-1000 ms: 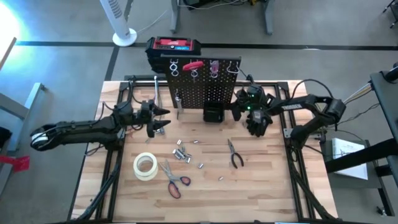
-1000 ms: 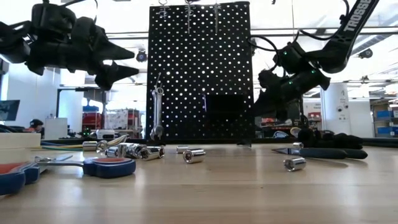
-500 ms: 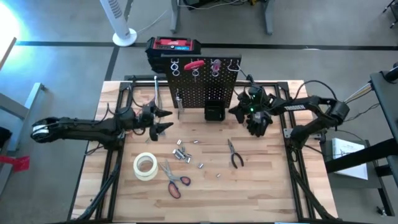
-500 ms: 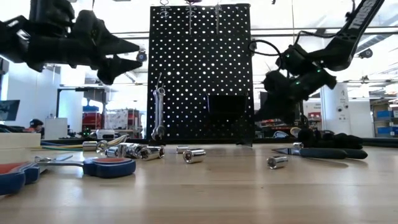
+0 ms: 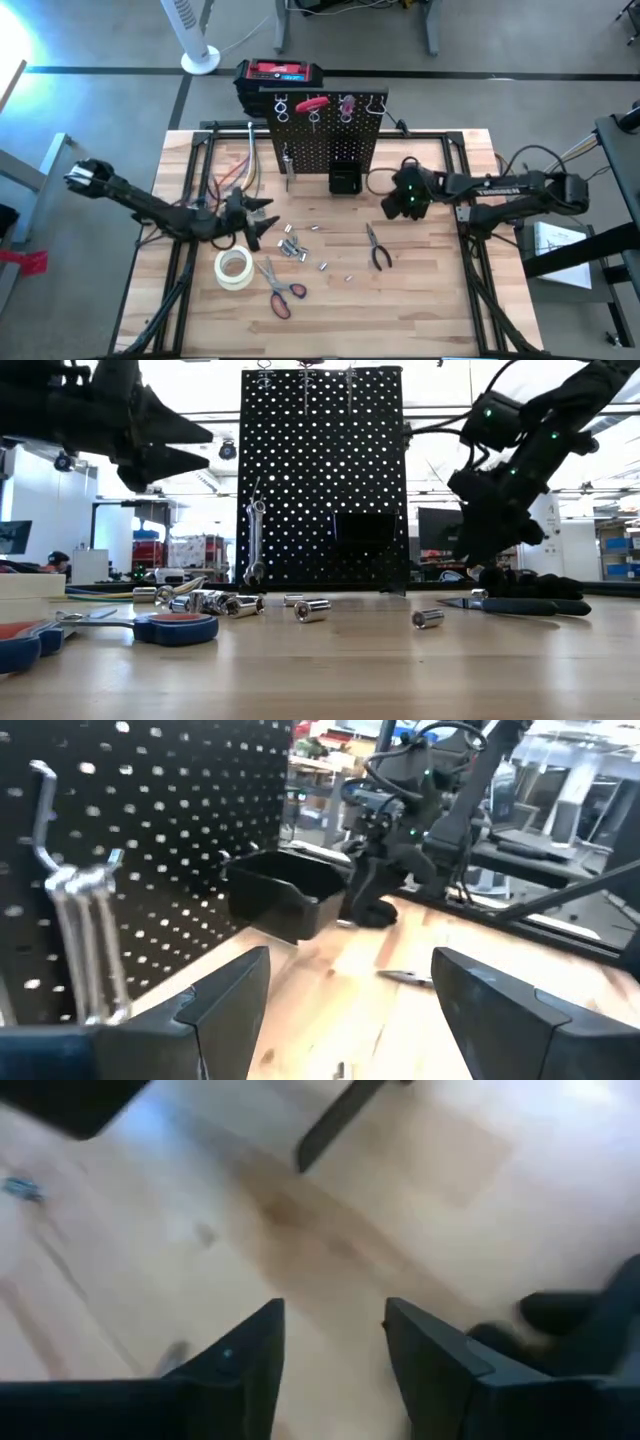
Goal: Hang tools onto peg board
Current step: Put the socket into the black bin on the peg board
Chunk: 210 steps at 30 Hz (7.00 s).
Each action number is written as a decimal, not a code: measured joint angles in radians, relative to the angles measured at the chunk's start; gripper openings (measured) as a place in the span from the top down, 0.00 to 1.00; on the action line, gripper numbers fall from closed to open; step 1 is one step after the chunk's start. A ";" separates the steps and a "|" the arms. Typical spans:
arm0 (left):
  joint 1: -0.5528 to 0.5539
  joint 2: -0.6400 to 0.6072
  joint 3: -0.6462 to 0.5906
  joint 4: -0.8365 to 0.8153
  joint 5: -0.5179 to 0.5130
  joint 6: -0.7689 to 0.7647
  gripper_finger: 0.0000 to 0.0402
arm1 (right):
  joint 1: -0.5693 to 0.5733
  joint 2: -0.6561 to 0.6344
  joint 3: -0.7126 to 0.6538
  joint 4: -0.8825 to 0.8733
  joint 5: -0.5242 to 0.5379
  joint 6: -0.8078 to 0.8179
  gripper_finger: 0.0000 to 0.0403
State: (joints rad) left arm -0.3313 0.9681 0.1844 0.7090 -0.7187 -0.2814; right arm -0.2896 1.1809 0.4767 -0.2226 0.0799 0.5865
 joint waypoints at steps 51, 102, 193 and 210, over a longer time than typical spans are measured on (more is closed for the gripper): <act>-0.015 0.514 0.361 -0.025 0.057 -0.058 0.33 | 0.069 0.171 0.004 -0.030 0.238 0.111 1.00; -0.014 0.513 0.373 -0.003 0.056 -0.075 0.33 | -0.174 0.255 0.009 0.059 0.010 -0.168 0.76; 0.006 0.511 0.374 -0.122 -0.008 -0.147 0.33 | 0.151 0.118 0.345 0.190 0.014 0.307 0.51; 0.031 0.514 0.373 -0.258 -0.081 -0.207 0.33 | 0.377 0.142 0.731 -0.268 0.014 0.290 0.63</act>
State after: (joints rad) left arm -0.2999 1.4824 0.5574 0.4509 -0.7995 -0.4888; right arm 0.0878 1.3233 1.2076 -0.4906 0.0935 0.8770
